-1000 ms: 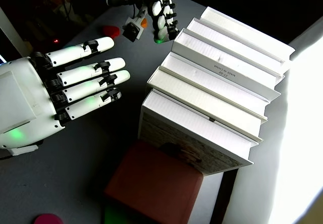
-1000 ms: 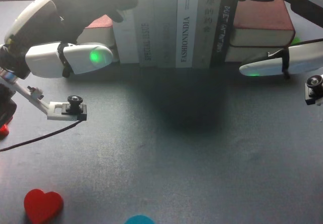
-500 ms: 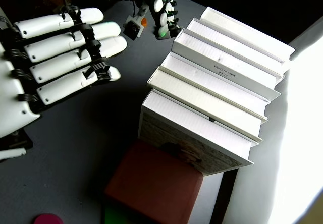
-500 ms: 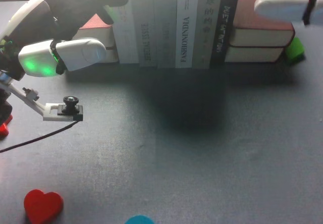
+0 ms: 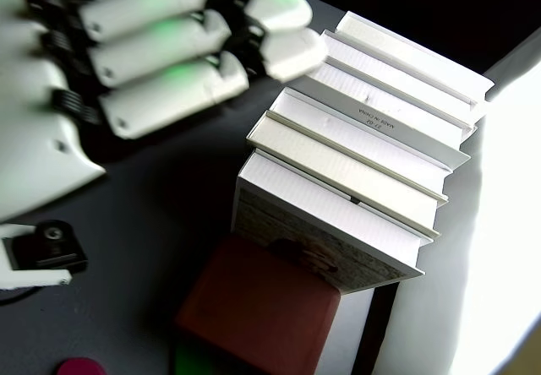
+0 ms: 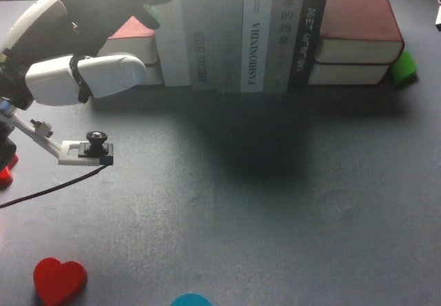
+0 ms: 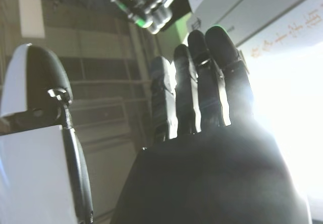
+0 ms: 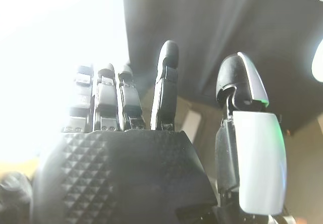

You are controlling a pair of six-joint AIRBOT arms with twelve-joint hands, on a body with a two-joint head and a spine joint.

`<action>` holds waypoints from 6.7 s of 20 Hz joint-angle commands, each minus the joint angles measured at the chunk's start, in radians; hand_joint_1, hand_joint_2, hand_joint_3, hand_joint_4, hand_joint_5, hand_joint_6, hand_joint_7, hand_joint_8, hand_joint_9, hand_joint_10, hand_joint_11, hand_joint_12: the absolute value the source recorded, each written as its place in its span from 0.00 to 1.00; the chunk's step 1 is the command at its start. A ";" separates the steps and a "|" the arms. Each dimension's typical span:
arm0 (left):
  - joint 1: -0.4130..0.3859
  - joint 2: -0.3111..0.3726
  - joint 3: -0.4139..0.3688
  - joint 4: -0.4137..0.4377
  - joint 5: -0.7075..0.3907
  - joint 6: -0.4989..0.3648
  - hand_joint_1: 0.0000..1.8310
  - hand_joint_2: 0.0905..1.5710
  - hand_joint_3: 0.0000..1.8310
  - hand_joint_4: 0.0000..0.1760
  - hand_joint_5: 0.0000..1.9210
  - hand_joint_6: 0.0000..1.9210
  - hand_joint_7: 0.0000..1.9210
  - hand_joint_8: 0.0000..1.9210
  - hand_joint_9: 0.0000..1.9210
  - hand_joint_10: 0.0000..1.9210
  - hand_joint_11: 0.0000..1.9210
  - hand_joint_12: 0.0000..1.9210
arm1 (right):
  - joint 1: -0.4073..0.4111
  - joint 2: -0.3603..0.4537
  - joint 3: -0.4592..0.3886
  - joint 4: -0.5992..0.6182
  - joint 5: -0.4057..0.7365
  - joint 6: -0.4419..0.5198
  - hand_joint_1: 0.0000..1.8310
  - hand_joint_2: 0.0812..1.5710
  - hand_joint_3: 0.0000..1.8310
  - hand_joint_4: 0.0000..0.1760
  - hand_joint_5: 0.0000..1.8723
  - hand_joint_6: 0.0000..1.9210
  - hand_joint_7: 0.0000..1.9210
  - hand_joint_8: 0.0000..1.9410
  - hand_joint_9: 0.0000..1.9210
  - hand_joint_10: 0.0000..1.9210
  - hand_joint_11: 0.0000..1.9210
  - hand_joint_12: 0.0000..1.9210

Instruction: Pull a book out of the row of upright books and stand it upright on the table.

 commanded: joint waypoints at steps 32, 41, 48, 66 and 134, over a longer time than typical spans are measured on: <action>-0.066 0.020 -0.022 -0.008 -0.146 -0.011 0.57 0.58 0.00 0.19 0.22 0.00 0.20 0.00 0.16 0.13 0.00 0.70 | 0.092 -0.162 0.162 0.039 -0.049 -0.048 0.34 0.75 0.00 0.68 0.29 0.00 0.00 0.00 0.00 0.00 0.00 0.00; -0.059 0.019 -0.027 -0.015 -0.155 -0.011 0.54 0.57 0.00 0.28 0.23 0.00 0.22 0.00 0.20 0.05 0.00 0.70 | -0.013 -0.174 0.180 0.111 -0.052 -0.048 0.46 0.78 0.00 0.15 0.31 0.01 0.00 0.00 0.00 0.00 0.00 0.00; -0.058 0.010 -0.019 -0.015 -0.157 -0.011 0.56 0.57 0.00 0.41 0.24 0.00 0.21 0.00 0.21 0.04 0.00 0.73 | -0.052 -0.219 0.201 0.121 -0.052 -0.048 0.11 0.79 0.00 0.56 0.32 0.01 0.00 0.00 0.00 0.00 0.00 0.00; -0.024 0.011 -0.031 -0.028 -0.155 -0.011 0.56 0.58 0.00 0.37 0.26 0.01 0.19 0.00 0.22 0.02 0.00 0.78 | 0.014 -0.167 0.098 0.029 -0.045 -0.061 0.16 0.78 0.00 0.58 0.27 0.00 0.00 0.00 0.00 0.00 0.00 0.00; 0.082 0.000 -0.074 -0.133 -0.208 -0.011 0.50 0.58 0.00 0.47 0.25 0.02 0.19 0.01 0.20 0.04 0.00 0.83 | -0.024 0.215 -0.295 -0.089 0.182 -0.067 0.12 0.76 0.00 0.53 0.06 0.01 0.00 0.00 0.00 0.00 0.00 0.00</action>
